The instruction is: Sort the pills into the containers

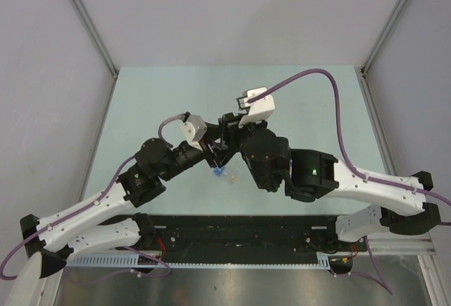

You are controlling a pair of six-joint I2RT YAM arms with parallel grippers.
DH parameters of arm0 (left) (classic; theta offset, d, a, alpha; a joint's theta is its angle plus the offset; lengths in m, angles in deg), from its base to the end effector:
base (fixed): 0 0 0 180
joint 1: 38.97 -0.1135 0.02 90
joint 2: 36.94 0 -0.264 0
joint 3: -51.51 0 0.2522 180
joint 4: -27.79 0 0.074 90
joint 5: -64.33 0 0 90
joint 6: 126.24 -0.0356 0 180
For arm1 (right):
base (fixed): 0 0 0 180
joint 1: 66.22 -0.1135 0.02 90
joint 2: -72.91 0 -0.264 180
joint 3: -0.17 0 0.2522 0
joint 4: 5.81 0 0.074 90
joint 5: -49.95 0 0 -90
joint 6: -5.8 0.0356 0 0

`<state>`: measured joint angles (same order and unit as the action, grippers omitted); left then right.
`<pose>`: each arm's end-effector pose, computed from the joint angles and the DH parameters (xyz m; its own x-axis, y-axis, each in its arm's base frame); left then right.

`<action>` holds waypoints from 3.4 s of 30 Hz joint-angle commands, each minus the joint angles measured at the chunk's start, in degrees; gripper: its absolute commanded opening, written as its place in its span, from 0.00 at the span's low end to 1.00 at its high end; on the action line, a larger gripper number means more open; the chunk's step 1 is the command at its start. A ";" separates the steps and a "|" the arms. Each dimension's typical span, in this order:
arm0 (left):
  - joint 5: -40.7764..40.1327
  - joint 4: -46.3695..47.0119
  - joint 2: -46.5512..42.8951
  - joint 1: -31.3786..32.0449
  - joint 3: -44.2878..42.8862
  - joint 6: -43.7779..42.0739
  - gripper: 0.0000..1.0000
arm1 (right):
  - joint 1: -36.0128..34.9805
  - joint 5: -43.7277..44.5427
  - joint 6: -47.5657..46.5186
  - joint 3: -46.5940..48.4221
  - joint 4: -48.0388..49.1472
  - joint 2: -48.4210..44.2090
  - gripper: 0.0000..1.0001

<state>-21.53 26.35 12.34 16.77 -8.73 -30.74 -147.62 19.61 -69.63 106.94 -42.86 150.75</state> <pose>0.1124 -0.1695 0.3796 0.0098 -0.1842 -0.9828 0.8694 0.4872 -0.0826 0.0717 0.2685 0.4806 -0.1139 0.0964 -0.9888 -0.3544 0.9259 0.1311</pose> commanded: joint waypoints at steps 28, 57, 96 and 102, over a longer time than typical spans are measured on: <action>-2.03 13.52 -2.60 -0.29 -0.98 -0.05 0.00 | -11.67 -17.46 -10.61 -7.67 5.10 -13.77 0.61; 22.22 11.77 -3.84 0.24 -0.01 8.57 0.01 | 8.54 -66.84 -18.34 -7.32 -2.46 -25.46 0.90; 28.73 11.24 -2.08 3.05 -2.04 7.86 0.00 | 10.65 -71.79 -23.53 -7.32 -1.15 -21.15 0.90; 29.08 11.24 -1.82 3.67 -2.30 7.51 0.00 | 11.62 -74.07 -23.18 -7.32 0.78 -20.37 0.90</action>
<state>6.20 36.12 10.44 19.70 -8.64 -22.96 -136.70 -52.10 -92.06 99.05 -45.37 129.96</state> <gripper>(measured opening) 0.572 0.899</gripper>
